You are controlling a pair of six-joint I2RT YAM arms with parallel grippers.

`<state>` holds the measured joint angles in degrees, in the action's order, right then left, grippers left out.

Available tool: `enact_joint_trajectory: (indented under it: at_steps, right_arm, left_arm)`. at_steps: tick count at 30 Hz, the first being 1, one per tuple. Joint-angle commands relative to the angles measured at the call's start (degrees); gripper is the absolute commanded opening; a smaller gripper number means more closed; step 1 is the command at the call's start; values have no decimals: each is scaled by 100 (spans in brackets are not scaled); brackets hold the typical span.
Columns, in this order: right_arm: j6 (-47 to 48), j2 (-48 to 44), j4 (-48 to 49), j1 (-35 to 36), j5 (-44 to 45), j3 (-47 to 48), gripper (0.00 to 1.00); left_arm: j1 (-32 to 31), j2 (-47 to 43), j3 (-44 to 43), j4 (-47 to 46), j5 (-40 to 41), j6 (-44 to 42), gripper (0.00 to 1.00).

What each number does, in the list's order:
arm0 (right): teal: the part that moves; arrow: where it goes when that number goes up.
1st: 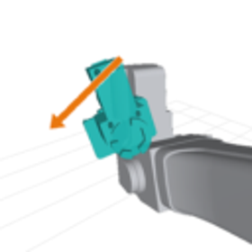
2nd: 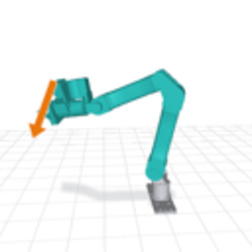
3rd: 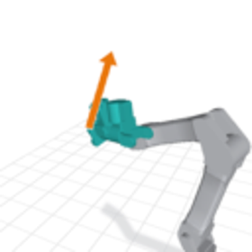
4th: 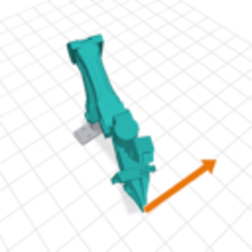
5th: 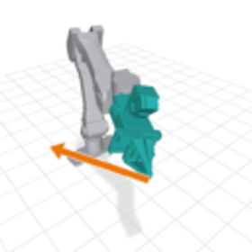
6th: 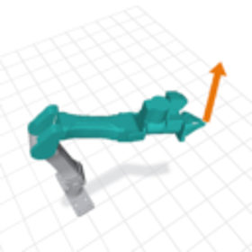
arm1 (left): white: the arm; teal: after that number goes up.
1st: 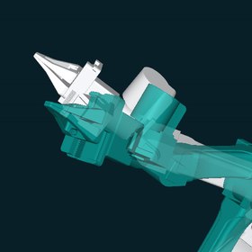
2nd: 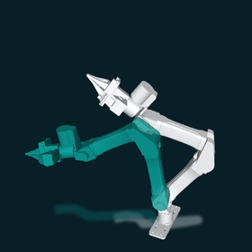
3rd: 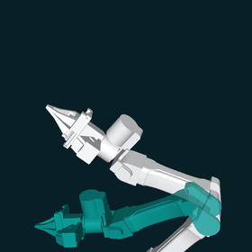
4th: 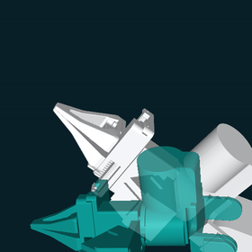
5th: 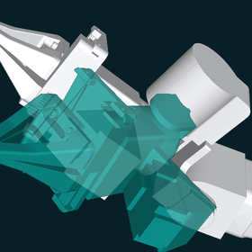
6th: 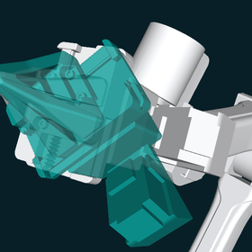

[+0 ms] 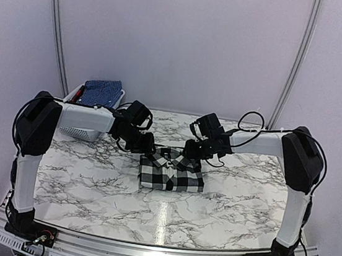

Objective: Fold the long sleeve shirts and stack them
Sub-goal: Adjust the square-folded shirt at the center of the board.

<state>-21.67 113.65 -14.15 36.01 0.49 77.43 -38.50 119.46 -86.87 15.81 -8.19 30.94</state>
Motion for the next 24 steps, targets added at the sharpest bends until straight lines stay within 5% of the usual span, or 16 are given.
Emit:
enact_joint_trajectory:
  at_steps: [1,10,14,17,24]
  right_arm:
    - [87,146,-103,78,206,299,44]
    - [-1,202,-16,147,135,308,26]
    - [-49,162,-53,152,132,351,10]
    - [-94,16,-113,168,210,360,0]
    - [-234,-513,-427,218,654,384,0]
  left_arm:
    - [-81,110,-337,290,173,-106,36]
    - [-139,225,-581,372,212,-88,10]
    - [-162,226,-629,404,227,-113,1]
    - [-187,182,-629,423,246,-136,0]
    - [-283,-45,-787,423,371,-225,0]
